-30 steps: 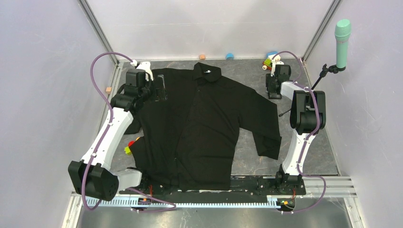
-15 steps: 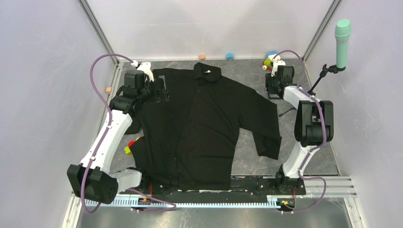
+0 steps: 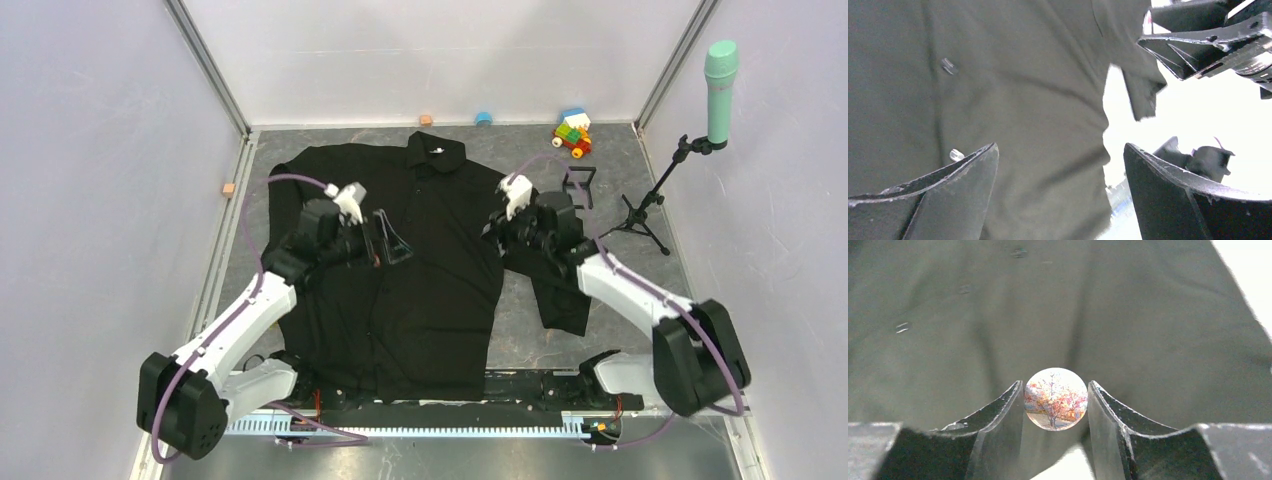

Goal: Pin the brooch onto the clothing

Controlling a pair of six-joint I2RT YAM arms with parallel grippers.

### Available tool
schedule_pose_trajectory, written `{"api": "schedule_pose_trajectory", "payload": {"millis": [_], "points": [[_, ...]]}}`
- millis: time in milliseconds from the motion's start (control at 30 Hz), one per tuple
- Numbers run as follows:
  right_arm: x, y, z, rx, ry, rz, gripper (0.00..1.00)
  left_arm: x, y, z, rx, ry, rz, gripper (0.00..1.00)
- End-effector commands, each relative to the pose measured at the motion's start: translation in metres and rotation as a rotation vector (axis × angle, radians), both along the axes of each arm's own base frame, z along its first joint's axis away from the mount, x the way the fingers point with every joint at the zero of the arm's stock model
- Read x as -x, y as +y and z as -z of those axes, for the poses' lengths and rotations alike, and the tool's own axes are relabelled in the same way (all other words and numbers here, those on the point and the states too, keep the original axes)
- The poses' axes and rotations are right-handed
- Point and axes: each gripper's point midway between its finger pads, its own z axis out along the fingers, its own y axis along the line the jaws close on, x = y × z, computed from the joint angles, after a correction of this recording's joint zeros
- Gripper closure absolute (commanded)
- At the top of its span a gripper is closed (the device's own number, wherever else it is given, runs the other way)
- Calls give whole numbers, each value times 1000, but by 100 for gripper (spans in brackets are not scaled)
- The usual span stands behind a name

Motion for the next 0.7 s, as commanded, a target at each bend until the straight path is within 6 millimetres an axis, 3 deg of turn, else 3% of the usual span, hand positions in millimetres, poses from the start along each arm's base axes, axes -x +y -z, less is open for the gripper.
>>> {"api": "schedule_pose_trajectory", "payload": {"millis": [0, 200, 333, 467, 667], "points": [[53, 56, -32, -143, -136, -252, 65, 37, -46, -10, 262, 91, 70, 0], [123, 107, -32, -160, -133, -464, 65, 64, -51, 4, 360, 171, 66, 7], [153, 133, -36, -143, -128, -545, 65, 69, -57, 2, 381, 176, 95, 18], [168, 149, -39, -124, -133, -582, 65, 74, -61, 1, 395, 194, 122, 28], [174, 159, -44, -115, -151, -592, 65, 82, -63, 7, 394, 219, 145, 45]]}}
